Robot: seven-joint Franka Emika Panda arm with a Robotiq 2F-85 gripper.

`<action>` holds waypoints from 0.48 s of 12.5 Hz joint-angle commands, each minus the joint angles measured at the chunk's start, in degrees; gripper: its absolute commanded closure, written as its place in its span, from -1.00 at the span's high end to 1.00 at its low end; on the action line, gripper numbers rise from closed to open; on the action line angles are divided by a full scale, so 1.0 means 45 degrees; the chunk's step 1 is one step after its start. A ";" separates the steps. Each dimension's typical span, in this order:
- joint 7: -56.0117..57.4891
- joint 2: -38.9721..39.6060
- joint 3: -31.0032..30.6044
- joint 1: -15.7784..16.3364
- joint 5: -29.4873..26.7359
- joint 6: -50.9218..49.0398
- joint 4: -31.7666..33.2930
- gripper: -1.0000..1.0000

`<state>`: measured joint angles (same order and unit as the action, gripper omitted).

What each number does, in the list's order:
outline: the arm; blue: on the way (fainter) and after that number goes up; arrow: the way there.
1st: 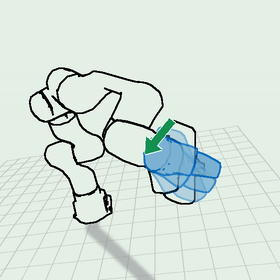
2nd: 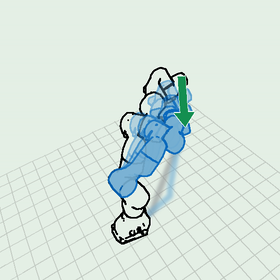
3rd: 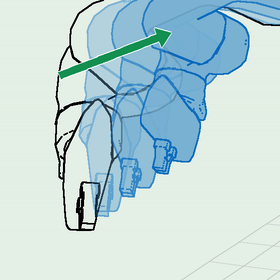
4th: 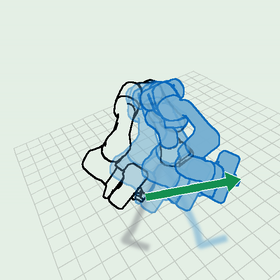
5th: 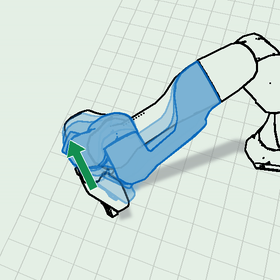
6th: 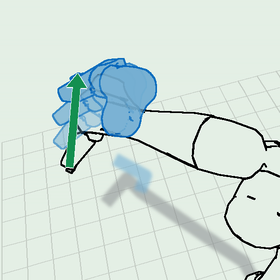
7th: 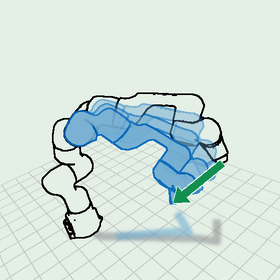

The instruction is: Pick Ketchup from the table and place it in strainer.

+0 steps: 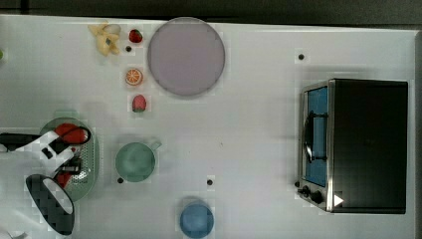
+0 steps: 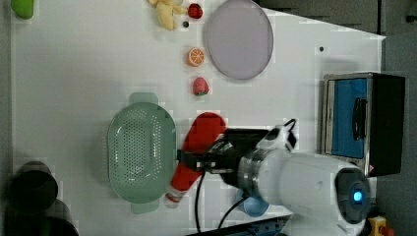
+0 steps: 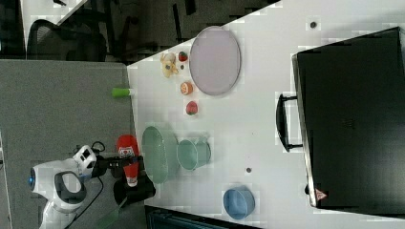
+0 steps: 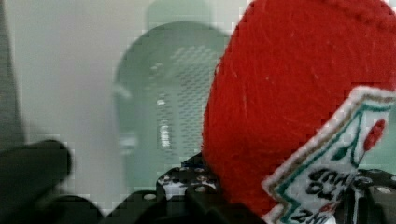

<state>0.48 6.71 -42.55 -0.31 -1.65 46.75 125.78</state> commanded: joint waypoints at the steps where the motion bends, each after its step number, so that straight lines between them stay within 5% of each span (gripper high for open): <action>1: -0.2178 0.1246 -0.0072 -0.0004 0.0002 0.1096 -0.0125 0.33; 4: -0.2178 0.2621 -0.0074 0.0180 0.0305 0.2301 -0.0145 1.00; 6: -0.2192 0.2753 -0.0075 0.0206 0.0471 0.2637 -0.0180 1.00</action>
<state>-5.48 21.77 -42.80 0.57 -0.47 57.91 126.12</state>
